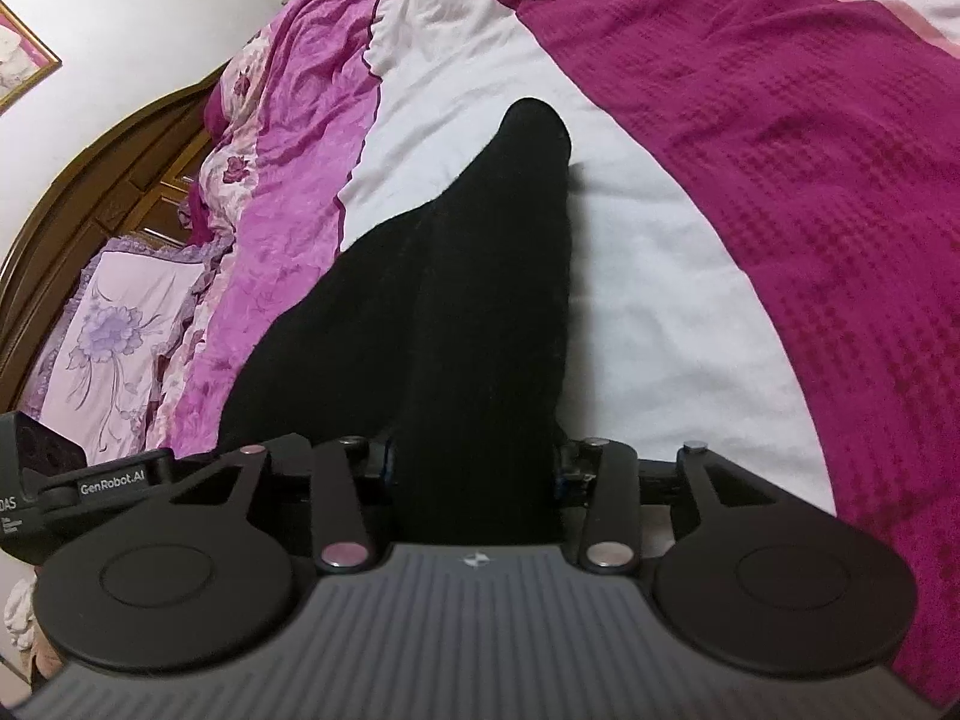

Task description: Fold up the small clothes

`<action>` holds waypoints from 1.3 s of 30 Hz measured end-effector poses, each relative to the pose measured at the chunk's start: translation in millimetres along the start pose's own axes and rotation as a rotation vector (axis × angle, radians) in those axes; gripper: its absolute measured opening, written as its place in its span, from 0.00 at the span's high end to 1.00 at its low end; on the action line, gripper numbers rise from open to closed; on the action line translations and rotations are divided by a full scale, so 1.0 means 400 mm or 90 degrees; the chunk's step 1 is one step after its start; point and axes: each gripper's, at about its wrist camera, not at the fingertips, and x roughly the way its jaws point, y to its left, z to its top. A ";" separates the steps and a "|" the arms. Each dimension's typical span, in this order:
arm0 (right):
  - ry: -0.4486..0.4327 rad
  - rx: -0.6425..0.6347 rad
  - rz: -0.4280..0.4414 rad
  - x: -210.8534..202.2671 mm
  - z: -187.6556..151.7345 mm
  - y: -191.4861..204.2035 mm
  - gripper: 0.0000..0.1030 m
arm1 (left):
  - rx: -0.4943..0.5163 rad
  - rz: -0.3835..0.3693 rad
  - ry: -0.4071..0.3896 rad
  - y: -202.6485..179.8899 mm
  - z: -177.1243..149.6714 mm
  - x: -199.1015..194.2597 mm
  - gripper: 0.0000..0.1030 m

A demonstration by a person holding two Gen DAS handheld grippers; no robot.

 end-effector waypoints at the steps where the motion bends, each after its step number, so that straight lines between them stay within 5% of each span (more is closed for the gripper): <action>1: -0.001 -0.003 -0.002 -0.001 -0.002 0.000 0.54 | 0.009 0.006 -0.001 -0.005 -0.001 -0.004 0.59; 23: -0.063 -0.105 -0.080 -0.173 -0.058 0.046 0.30 | 0.109 0.145 -0.047 -0.104 -0.089 -0.121 0.39; 39: -0.060 -0.193 -0.153 -0.181 -0.199 0.062 0.22 | 0.124 0.215 -0.011 -0.135 -0.221 -0.076 0.35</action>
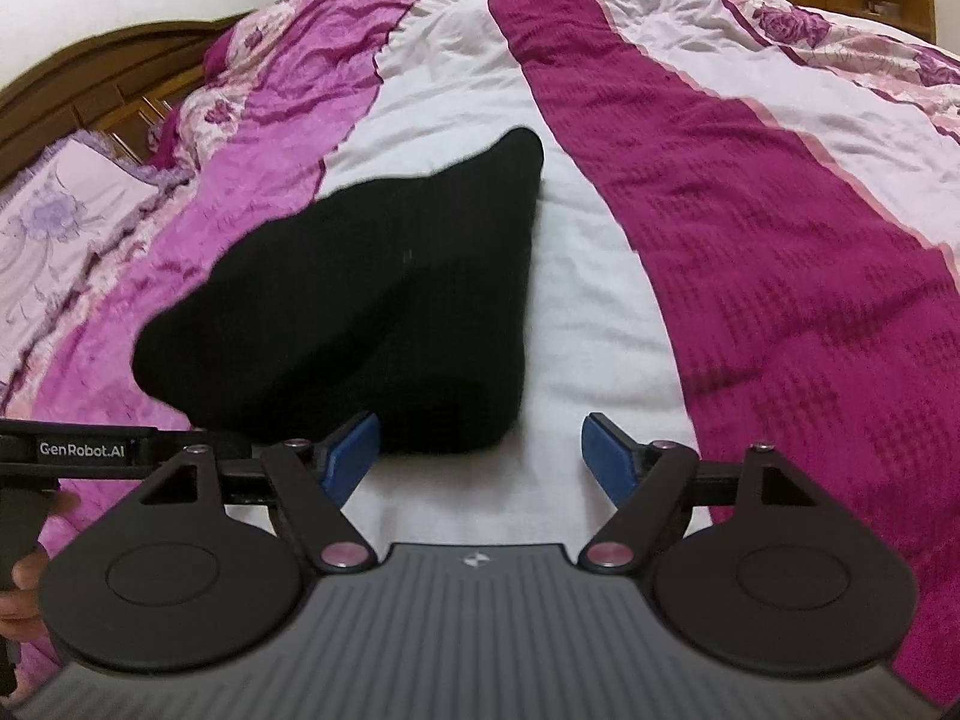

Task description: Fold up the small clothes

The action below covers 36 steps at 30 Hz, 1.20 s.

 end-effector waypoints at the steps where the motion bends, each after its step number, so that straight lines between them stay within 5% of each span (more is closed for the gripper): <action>1: 0.004 0.000 -0.004 0.005 -0.008 0.001 0.22 | 0.003 0.005 0.003 -0.003 -0.004 0.004 0.35; 13: 0.012 -0.037 -0.046 0.036 -0.045 0.018 0.21 | 0.042 0.060 -0.008 -0.041 -0.028 0.025 0.35; 36: 0.011 -0.039 -0.046 0.040 -0.048 0.019 0.19 | 0.046 0.072 -0.014 -0.048 -0.030 0.031 0.35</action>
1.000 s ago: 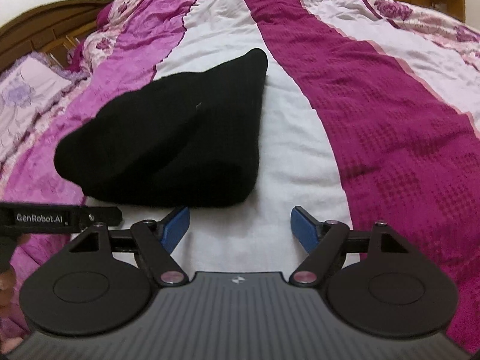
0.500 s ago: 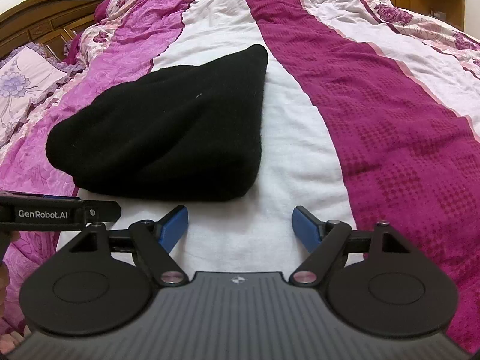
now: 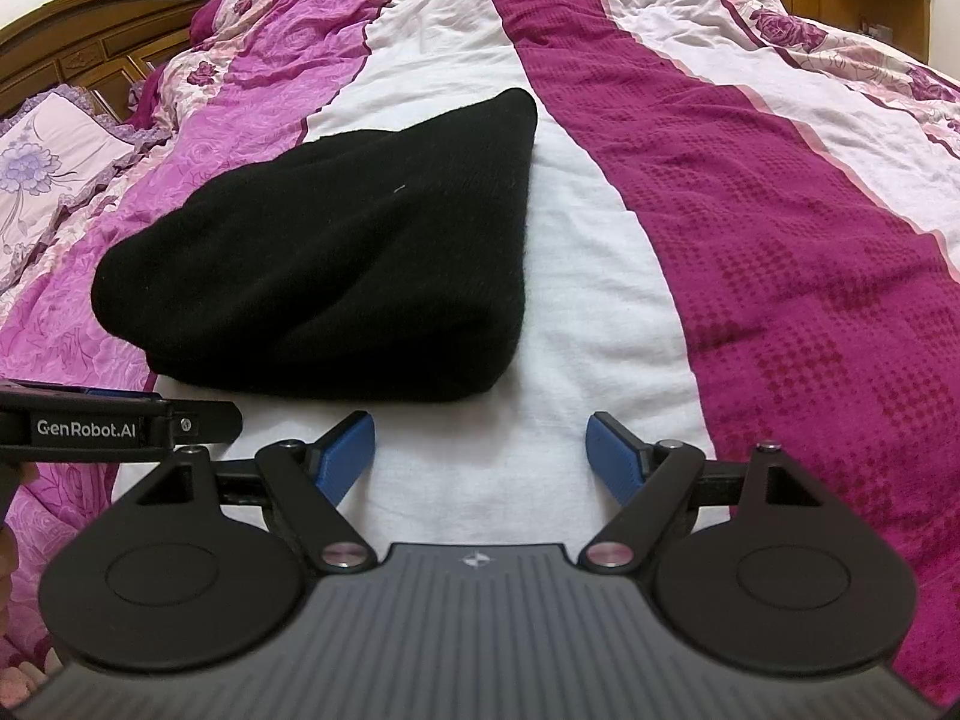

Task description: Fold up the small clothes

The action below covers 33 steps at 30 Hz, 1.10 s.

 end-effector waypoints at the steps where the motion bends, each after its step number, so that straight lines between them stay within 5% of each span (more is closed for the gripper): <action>1: 0.000 0.000 0.000 0.000 0.000 0.000 0.19 | 0.000 0.000 0.000 0.000 0.000 0.000 0.35; 33: -0.003 -0.006 0.001 0.002 -0.006 0.006 0.16 | 0.000 0.000 -0.001 -0.001 0.000 -0.003 0.35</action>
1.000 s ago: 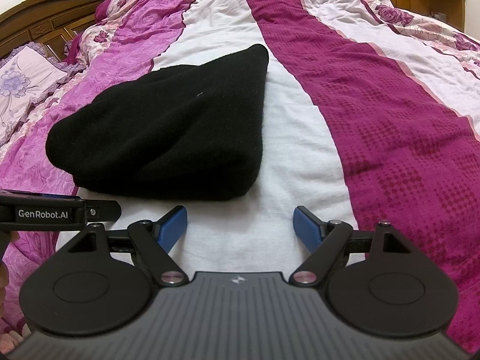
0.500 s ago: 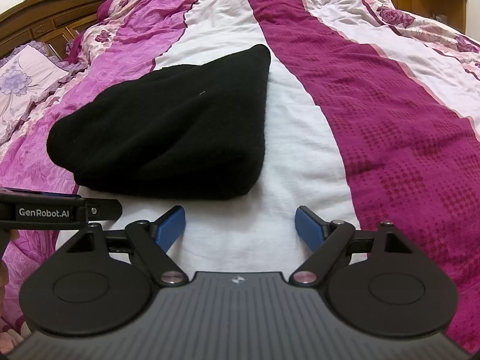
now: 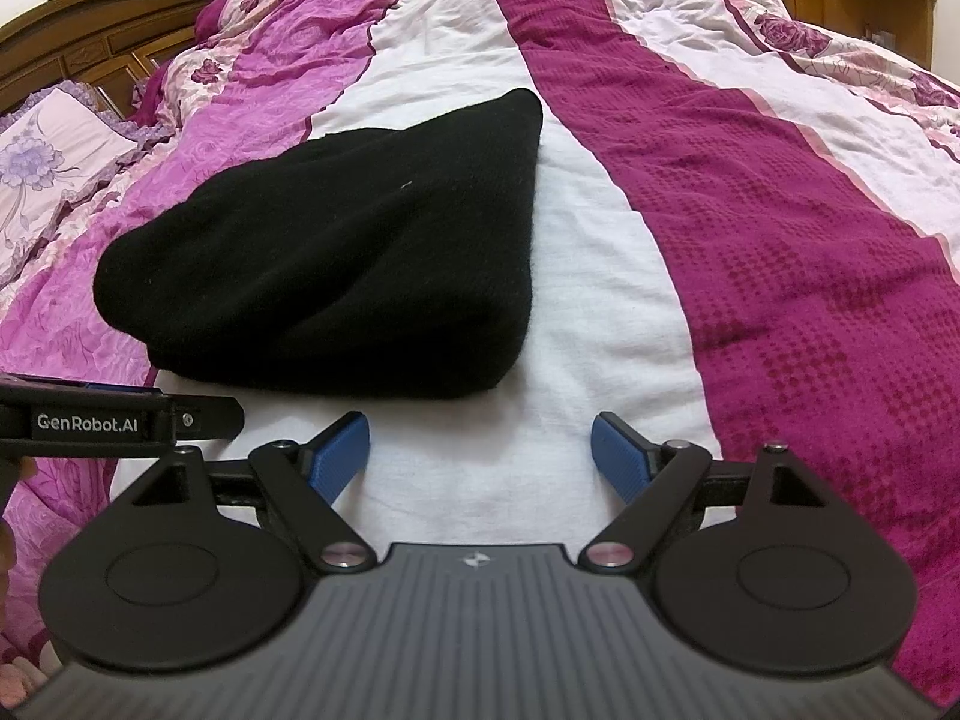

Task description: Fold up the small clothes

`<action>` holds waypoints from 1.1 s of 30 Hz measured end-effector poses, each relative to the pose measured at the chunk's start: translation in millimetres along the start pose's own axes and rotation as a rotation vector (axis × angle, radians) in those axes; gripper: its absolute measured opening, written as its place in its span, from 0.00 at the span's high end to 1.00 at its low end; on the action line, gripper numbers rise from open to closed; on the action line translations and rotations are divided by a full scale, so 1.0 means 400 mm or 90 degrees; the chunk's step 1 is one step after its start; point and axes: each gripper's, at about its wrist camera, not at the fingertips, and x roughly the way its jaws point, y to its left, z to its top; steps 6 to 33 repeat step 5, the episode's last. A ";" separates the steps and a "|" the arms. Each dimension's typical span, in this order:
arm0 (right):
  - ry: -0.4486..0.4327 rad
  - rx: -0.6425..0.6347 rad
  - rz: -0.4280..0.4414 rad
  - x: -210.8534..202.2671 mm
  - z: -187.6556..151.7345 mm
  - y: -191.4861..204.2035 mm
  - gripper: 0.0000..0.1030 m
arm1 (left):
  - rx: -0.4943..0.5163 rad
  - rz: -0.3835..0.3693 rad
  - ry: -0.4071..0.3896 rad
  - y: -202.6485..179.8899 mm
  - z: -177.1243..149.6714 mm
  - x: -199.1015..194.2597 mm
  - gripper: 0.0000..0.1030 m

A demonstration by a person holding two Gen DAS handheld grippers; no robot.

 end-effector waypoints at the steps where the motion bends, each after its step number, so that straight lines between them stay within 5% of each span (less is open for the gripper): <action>1: 0.000 0.001 0.000 0.001 0.001 0.000 0.16 | 0.000 0.000 0.000 0.000 0.000 0.000 0.35; 33: 0.000 -0.001 0.000 0.001 0.001 0.000 0.16 | -0.001 0.000 0.001 0.000 0.001 0.000 0.35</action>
